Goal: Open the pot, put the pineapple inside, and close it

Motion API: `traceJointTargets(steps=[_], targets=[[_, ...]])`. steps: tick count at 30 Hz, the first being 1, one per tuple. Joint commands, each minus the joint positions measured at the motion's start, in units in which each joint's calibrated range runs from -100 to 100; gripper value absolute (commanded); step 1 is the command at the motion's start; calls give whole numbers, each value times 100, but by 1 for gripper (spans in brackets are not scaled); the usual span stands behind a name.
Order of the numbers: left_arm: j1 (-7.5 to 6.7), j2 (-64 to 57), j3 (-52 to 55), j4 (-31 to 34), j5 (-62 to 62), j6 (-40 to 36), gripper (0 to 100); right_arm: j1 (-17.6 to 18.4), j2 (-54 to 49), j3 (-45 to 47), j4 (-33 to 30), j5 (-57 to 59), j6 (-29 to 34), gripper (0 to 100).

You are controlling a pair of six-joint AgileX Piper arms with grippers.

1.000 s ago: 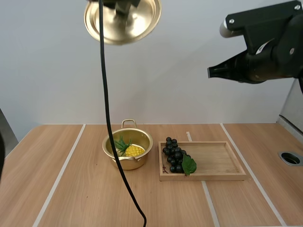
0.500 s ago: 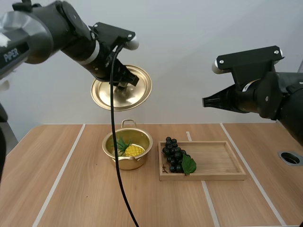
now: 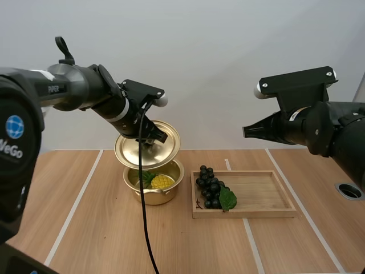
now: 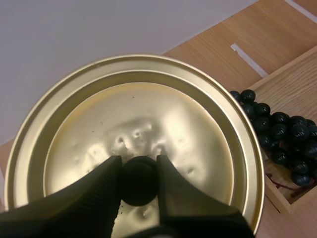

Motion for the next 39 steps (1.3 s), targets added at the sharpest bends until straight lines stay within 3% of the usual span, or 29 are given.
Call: traceJointTargets(steps=[1, 39], targets=[[-5, 236, 16, -160, -217, 57, 0, -22, -46, 21, -38, -117, 10, 0], [-19, 1300, 49, -455, 51, 352, 0, -22, -46, 21, -38, -171, -10, 0]])
